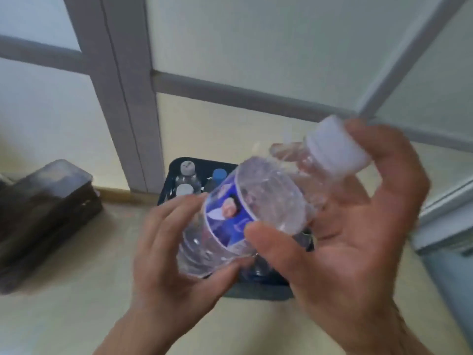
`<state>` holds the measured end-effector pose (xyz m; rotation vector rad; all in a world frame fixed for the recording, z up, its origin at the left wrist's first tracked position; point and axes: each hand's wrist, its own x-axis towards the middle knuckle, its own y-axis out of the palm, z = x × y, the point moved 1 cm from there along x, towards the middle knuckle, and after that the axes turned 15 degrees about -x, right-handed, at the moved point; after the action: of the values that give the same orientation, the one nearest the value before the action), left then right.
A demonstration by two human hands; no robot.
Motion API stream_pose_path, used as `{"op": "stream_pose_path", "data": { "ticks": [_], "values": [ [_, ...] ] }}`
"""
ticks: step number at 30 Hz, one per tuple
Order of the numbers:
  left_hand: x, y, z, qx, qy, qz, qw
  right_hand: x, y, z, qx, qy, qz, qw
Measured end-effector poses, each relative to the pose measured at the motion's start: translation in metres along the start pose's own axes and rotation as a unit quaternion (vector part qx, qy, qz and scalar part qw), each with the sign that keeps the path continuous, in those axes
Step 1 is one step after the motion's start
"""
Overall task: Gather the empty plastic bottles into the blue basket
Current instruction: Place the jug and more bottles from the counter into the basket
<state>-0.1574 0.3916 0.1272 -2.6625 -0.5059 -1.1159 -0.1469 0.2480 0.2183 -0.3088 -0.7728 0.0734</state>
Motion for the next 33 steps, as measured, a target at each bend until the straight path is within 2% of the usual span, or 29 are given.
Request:
{"op": "stream_pose_path", "data": {
  "ticks": [2, 6, 10, 15, 24, 28, 33],
  "values": [
    [0.002, 0.038, -0.013, -0.040, -0.010, 0.087, 0.995, 0.000, -0.041, -0.011, -0.077, 0.009, -0.036, 0.996],
    [-0.002, 0.090, -0.006, -0.071, -0.098, 0.272, 0.955, -0.022, -0.091, -0.034, -0.190, 0.032, -0.020, 0.981],
    [-0.002, 0.113, 0.008, -0.002, -0.059, 0.409, 0.911, -0.050, -0.110, -0.060, -0.235, 0.064, -0.015, 0.970],
    [0.004, 0.118, 0.020, 0.006, -0.080, 0.441, 0.894, -0.056, -0.114, -0.078, -0.227, 0.070, -0.025, 0.971],
    [-0.004, 0.114, 0.046, 0.121, -0.108, 0.521, 0.838, -0.085, -0.095, -0.119, -0.267, 0.098, 0.065, 0.957],
    [-0.009, 0.114, 0.055, 0.122, -0.112, 0.528, 0.833, -0.110, -0.077, -0.143, -0.299, 0.093, 0.109, 0.944],
    [-0.010, 0.115, 0.059, 0.112, -0.107, 0.525, 0.837, -0.116, -0.073, -0.153, -0.291, 0.098, 0.121, 0.944]
  ]
}}
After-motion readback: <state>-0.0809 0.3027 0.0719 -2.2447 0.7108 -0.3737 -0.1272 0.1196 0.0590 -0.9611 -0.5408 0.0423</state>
